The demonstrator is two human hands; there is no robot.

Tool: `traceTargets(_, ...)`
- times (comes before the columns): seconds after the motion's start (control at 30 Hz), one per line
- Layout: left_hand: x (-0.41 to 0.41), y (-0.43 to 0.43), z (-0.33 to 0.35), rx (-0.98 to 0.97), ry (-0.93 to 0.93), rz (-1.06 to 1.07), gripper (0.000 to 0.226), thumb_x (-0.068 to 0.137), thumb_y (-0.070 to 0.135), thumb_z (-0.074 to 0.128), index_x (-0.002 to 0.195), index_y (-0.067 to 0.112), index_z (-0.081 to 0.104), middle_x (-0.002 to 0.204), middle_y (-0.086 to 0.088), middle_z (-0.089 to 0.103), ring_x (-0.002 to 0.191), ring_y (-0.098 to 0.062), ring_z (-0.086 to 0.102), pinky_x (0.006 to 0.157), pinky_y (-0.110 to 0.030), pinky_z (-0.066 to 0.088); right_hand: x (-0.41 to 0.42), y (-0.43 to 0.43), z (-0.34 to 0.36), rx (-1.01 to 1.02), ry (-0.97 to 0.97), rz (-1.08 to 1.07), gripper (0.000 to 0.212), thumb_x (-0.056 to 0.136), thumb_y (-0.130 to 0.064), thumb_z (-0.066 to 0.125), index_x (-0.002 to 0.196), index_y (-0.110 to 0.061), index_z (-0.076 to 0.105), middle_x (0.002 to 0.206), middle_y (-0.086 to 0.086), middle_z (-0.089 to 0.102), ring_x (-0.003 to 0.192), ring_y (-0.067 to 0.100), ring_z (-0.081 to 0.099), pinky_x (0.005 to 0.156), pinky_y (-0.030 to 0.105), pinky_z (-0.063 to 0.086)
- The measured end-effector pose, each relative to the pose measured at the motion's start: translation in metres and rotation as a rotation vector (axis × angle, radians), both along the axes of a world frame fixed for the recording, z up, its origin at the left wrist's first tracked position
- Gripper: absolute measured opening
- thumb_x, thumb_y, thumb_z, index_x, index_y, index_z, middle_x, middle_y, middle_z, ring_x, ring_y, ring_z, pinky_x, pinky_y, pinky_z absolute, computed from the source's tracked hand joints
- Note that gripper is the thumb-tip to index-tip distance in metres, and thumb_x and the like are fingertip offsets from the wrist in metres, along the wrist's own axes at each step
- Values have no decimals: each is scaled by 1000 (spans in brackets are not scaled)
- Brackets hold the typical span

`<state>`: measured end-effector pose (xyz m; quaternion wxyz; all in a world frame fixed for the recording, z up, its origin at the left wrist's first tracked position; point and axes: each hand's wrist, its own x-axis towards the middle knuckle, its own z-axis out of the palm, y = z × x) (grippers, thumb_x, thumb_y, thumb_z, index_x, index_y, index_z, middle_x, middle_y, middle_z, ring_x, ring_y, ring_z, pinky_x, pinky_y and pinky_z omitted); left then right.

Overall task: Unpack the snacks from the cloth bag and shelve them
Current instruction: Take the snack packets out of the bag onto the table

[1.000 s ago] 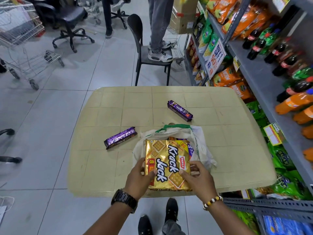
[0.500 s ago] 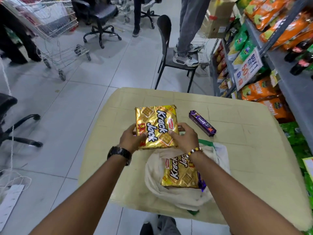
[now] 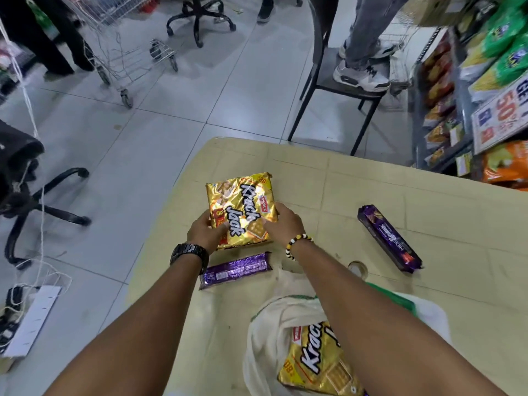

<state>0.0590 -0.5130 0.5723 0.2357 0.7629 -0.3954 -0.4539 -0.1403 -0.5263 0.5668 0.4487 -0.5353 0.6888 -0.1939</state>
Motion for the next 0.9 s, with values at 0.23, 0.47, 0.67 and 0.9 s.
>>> traceTargets(0.23, -4, 1, -3, 40, -209, -217, 48, 93, 44, 61, 134, 22, 48, 124, -7, 67, 104, -32, 65, 88, -45, 55, -22, 5, -2, 137, -25, 146, 56, 87, -22, 62, 141, -25, 48, 138, 4, 59, 124, 25, 56, 98, 28, 45)
traceTargets(0.47, -47, 83, 36, -96, -227, -372, 69, 89, 52, 60, 146, 17, 42, 143, -11, 53, 126, -32, 53, 104, -44, 46, -85, 87, 50, -51, -104, -111, 48, 88, -12, 67, 133, -21, 56, 125, 0, 64, 110, 17, 62, 93, 28, 51)
traceTargets(0.67, -103, 188, 58, -300, -127, -761, 41, 95, 38, 53, 132, 21, 58, 131, -3, 58, 119, -21, 55, 101, -35, 45, -133, 224, 71, -116, 44, -290, 30, 88, -9, 65, 116, -18, 68, 105, -4, 70, 97, 10, 65, 72, 4, 44)
traceTargets(0.9, -161, 281, 52, -119, -160, -1313, 45, 95, 37, 48, 139, 28, 46, 136, -3, 52, 120, -28, 54, 98, -36, 46, -198, 343, 37, -43, 727, -142, 32, 68, -21, 56, 95, -28, 73, 94, -3, 73, 94, 27, 68, 82, 40, 52)
